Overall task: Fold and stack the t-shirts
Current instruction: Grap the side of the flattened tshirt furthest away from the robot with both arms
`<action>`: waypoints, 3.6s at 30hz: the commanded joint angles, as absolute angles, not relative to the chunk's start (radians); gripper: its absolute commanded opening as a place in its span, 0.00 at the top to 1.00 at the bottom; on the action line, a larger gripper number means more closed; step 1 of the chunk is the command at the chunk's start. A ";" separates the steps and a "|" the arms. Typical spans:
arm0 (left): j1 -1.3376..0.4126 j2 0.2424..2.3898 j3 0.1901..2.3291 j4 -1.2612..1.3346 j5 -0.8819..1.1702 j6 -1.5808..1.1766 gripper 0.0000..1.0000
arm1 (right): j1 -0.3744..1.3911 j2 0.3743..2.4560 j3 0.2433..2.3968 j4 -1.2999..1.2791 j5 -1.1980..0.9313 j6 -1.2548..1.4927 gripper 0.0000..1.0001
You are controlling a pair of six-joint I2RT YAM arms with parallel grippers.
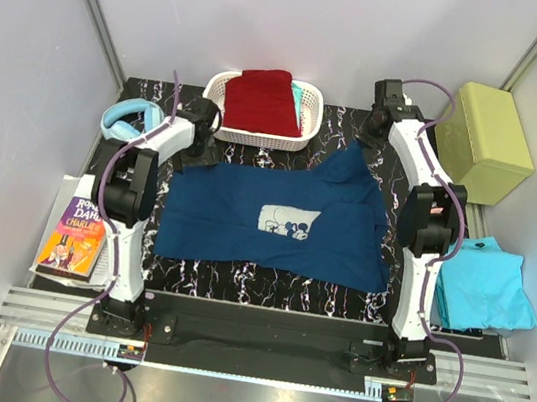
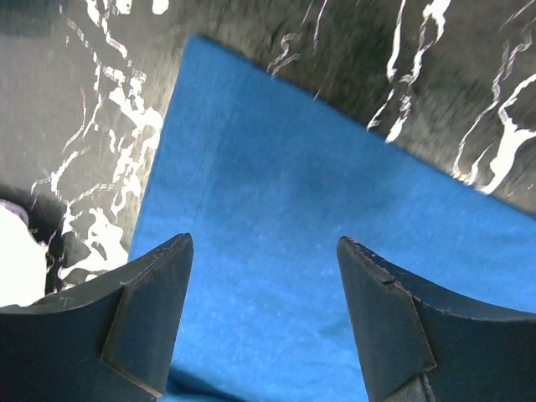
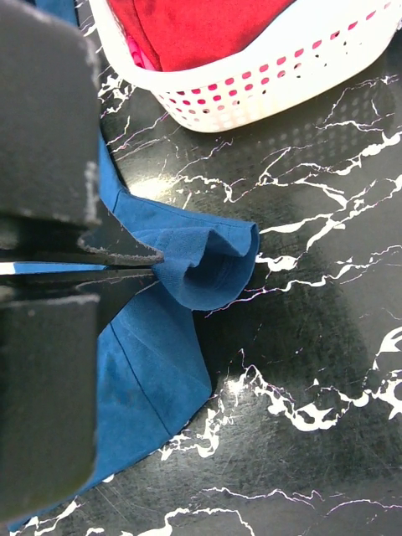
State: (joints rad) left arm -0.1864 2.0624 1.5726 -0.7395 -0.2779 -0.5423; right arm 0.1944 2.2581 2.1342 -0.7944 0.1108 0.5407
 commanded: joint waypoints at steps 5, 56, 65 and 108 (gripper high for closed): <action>-0.176 2.151 1.761 -0.758 -0.290 -0.506 0.26 | 0.221 2.152 2.085 -0.738 0.104 0.515 1.00; -0.081 2.309 1.977 -0.854 -0.239 -0.543 0.41 | 0.252 2.085 1.973 -0.689 0.124 0.499 1.00; -0.083 2.293 1.936 -0.850 -0.233 -0.546 0.41 | 0.252 2.108 1.994 -0.695 0.115 0.506 1.00; -0.212 1.847 1.572 -0.818 -0.339 -0.592 1.00 | 0.273 1.732 1.683 -0.683 0.301 0.500 1.00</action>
